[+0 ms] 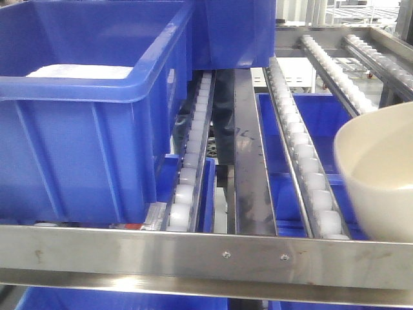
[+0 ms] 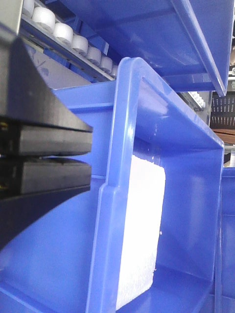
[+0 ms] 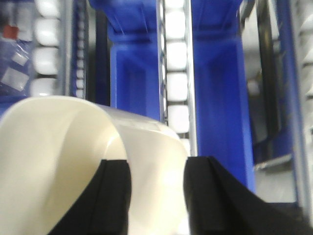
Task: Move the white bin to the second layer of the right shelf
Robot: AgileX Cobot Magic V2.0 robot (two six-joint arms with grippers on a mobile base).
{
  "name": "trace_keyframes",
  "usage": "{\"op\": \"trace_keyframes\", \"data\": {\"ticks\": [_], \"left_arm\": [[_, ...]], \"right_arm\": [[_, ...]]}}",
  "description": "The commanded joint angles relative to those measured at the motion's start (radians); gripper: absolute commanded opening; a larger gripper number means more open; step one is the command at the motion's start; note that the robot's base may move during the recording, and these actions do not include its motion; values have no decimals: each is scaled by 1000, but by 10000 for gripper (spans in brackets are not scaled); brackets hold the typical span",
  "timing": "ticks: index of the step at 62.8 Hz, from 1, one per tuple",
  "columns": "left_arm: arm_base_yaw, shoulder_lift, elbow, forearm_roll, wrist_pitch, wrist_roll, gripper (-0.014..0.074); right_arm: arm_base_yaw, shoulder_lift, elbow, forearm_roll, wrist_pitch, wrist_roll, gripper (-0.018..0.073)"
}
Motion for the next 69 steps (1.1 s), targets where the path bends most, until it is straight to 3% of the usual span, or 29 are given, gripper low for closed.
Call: {"op": "trace_keyframes", "data": {"ticks": [1,7,19,34,45,60,69], "left_arm": [[-6,-19,28,-1,-87,-5,85],[-6,-19,28,-1,-87,-5,85],[-6,-19,28,-1,-87,-5,85],[-6,-19,28,-1,-87,-5,85],[-6,-19,28,-1,-87,-5,85],[-6,-19,28,-1,-87,-5,85],[-6,-19,28,-1,-87,-5,85]], "right_arm": [[0,-58,-34,0,-41,-48,360],[0,-91,-34,0,-25,-85,319],[0,-198,24,15,-13,-94,39],[0,-431,193,16,-76,-96,54],[0,-577,232,20,25,-95,54],[0,-616,232,20,103,-95,54],[0,-616,232,20,36,-95,54]]}}
